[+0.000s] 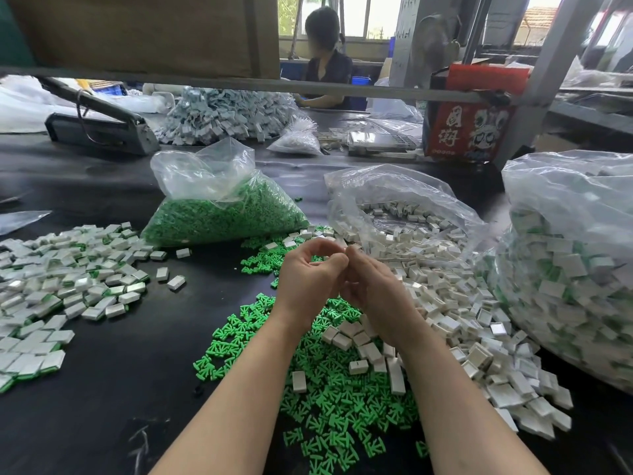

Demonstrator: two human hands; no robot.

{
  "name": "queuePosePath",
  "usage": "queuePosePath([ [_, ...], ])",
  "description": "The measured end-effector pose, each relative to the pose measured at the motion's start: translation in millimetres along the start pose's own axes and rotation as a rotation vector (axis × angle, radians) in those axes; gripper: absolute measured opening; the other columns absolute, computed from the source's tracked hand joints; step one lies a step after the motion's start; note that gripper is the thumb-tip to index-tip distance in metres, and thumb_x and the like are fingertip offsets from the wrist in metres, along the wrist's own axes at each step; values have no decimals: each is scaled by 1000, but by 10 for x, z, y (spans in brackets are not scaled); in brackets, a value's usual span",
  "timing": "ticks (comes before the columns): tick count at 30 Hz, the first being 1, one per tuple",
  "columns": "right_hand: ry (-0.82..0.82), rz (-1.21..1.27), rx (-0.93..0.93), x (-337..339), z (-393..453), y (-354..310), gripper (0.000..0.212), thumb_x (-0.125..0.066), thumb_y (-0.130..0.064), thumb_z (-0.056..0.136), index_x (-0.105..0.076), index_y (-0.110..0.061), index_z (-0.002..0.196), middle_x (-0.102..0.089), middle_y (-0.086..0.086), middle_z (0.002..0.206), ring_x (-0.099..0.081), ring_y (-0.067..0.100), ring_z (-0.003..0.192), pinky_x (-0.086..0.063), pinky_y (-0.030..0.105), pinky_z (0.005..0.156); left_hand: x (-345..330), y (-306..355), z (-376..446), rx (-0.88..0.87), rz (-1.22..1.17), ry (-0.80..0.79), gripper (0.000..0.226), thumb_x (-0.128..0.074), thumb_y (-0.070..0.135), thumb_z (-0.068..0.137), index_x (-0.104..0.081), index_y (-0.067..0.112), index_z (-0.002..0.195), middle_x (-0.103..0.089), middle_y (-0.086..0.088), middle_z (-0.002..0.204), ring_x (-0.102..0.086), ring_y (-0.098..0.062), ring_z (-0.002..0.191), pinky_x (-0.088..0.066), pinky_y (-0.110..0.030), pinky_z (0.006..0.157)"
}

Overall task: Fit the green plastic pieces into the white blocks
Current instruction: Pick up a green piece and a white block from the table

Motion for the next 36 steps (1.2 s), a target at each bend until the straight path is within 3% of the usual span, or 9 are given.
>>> queuePosePath([
  [3,11,2,4,-7,7,11,34,-50,-38,95,-69,-14,112,-58,-3,66,-52,4,58,-39,15,54,-8,-47,10,28,-58,34,12,-62,14,72,-65,20,62,-56,1,51,-49,-11,41,-41,-20,41],
  [7,46,30,-12,12,4,15,33,-51,-28,98,-67,-5,115,-54,9,76,-51,15,67,-42,26,64,-21,-129,19,85,-101,58,11,-63,14,70,-63,19,60,-53,-5,53,-47,-20,47,-39,-25,44],
  [10,74,9,-10,29,-8,-3,25,-52,-22,98,-68,-3,100,-53,4,68,-49,12,60,-41,19,55,-28,-163,28,108,-138,53,15,-64,13,70,-62,20,57,-52,-7,51,-47,-22,47,-40,-26,44],
  [13,77,-12,7,22,-25,-29,27,-50,-20,99,-66,1,100,-53,-2,63,-47,7,56,-41,17,52,-45,-181,30,113,-164,36,17,-64,13,71,-61,20,56,-53,-7,51,-48,-22,45,-42,-27,44],
  [23,93,-49,49,0,-47,-68,24,-53,-22,98,-68,-12,82,-52,-10,57,-45,5,53,-40,16,51,-70,-237,12,138,-248,10,11,-62,7,73,-59,12,64,-55,-9,54,-50,-20,43,-45,-26,43],
  [30,109,-85,57,32,-26,-25,26,-53,-25,99,-70,-15,82,-52,-9,57,-45,5,54,-40,17,51,-56,-231,1,141,-269,-4,22,-58,-2,86,-58,10,68,-56,-8,55,-52,-19,44,-46,-27,44],
  [36,104,-5,22,13,5,15,48,-43,-45,96,-60,-8,71,-51,-2,56,-43,9,50,-37,19,50,-25,-196,27,172,-184,-39,20,-59,-2,89,-60,9,72,-56,-6,60,-51,-20,51,-46,-31,49],
])
Point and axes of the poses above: each hand's wrist, its own z-axis towards the middle knuckle, its own x-axis out of the back of the hand, y = z × x, the point moved 8 cm from there along z, towards the middle knuckle
